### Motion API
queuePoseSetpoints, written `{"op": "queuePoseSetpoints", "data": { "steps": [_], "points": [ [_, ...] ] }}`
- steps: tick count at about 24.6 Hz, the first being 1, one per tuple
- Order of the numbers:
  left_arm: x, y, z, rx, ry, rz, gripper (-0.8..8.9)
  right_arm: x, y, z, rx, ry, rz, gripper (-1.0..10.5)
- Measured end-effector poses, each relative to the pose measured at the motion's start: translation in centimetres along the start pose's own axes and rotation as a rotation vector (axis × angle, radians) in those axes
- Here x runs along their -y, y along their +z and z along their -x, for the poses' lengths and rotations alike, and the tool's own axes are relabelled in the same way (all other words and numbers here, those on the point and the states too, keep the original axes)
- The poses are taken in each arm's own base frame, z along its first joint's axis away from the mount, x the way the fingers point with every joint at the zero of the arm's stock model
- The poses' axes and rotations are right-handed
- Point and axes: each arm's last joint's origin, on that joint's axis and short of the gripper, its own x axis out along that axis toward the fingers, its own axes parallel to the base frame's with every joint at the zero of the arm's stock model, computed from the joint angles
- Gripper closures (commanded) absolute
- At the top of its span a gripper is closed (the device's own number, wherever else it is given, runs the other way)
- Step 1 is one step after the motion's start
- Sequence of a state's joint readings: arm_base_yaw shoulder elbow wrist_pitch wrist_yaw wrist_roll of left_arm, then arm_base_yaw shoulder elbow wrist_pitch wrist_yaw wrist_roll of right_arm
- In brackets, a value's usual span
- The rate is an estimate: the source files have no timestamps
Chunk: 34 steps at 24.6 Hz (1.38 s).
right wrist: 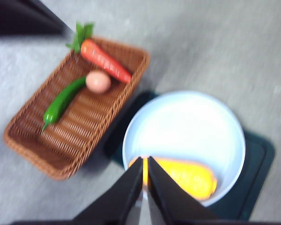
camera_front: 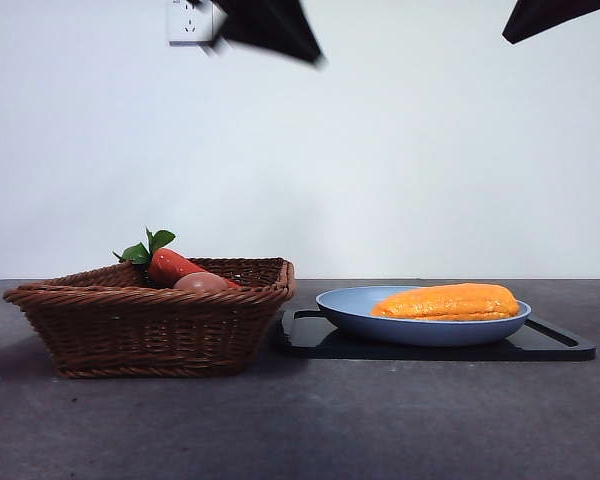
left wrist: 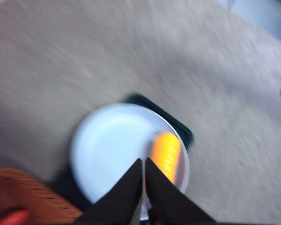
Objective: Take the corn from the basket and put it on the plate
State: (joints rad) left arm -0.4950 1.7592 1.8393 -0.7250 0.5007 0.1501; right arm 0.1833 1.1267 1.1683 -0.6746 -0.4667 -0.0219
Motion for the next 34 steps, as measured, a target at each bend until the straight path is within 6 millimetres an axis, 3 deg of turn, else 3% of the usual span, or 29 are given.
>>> {"op": "queuePoseSetpoints", "data": {
  "steps": [3,6,8,12,15,19,27,34],
  "points": [
    [0.3,1.4,8.2,0.157,0.116,-0.059,8.06,0.0,0.5,0.0,0.051,-0.001,0.026,9.5],
    [0.1,1.1,14.8,0.261,0.254,-0.073,8.06,0.0,1.1,0.1,0.108,-0.002,0.055,9.5],
    [-0.1,-0.7,17.8,0.280,0.345,-0.044,8.06,0.0,1.5,0.1,0.140,-0.003,0.071,9.5],
    [0.8,-5.5,21.2,0.330,0.490,-0.018,8.06,0.0,1.9,0.2,0.183,-0.004,0.092,9.5],
    [2.0,-8.4,22.3,0.392,0.570,-0.046,8.06,-0.1,2.1,0.2,0.204,-0.005,0.103,9.5],
    [3.0,-12.6,22.1,0.459,0.637,-0.062,8.06,-0.1,2.3,0.3,0.223,-0.005,0.113,9.5],
    [3.8,-21.6,19.0,0.498,0.838,0.063,8.06,-0.1,2.6,0.3,0.246,-0.005,0.124,9.5],
    [4.7,-27.2,16.8,0.482,0.901,0.114,8.06,-0.1,2.6,0.3,0.246,-0.005,0.124,9.5]
  ]
}}
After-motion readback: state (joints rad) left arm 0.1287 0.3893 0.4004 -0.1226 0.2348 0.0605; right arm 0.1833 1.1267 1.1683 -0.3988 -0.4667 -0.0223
